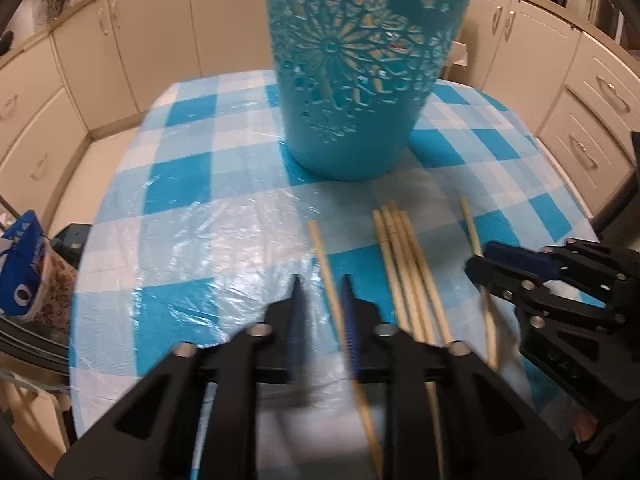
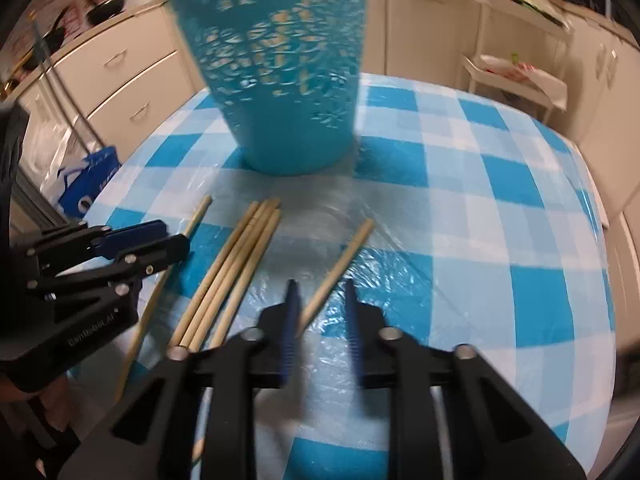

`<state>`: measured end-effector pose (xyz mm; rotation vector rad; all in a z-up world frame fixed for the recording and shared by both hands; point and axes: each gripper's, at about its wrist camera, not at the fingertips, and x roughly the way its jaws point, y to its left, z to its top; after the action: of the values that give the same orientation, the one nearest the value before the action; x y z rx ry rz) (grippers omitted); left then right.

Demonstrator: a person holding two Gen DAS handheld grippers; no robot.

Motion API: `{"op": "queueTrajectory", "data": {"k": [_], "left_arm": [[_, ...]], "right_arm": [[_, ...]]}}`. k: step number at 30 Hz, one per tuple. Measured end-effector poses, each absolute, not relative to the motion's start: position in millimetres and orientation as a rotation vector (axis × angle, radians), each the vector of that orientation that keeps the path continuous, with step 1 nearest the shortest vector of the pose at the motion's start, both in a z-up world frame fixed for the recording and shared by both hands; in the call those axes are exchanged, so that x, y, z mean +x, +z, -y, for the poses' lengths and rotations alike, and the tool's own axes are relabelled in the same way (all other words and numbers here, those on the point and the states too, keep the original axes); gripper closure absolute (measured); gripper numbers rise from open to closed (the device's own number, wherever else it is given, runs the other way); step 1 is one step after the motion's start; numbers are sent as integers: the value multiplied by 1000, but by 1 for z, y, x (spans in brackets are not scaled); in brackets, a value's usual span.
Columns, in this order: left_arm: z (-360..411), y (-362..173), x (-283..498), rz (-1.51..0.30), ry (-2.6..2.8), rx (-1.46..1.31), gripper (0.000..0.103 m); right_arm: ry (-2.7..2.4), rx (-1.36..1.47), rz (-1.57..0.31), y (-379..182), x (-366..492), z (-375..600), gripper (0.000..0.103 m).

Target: Organize utensils

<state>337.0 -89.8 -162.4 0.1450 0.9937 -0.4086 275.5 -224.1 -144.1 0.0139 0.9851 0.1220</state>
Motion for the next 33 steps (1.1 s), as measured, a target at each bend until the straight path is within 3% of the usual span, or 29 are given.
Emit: {"op": "queueTrajectory", "data": {"k": [3, 12, 18, 24, 33], "left_arm": [[89, -162, 336, -1011, -436, 116, 93], [101, -163, 334, -1005, -396, 210, 94], [86, -153, 333, -998, -427, 108, 99], [59, -100, 306, -812, -474, -17, 99], [47, 6, 311, -450, -542, -156, 99]], "right_arm": [[165, -14, -998, -142, 275, 225, 96], [168, -128, -1024, -143, 277, 215, 97], [169, 119, -997, -140, 271, 243, 97], [89, 428, -913, -148, 264, 288, 97], [68, 524, -891, -157, 262, 303, 97]]}}
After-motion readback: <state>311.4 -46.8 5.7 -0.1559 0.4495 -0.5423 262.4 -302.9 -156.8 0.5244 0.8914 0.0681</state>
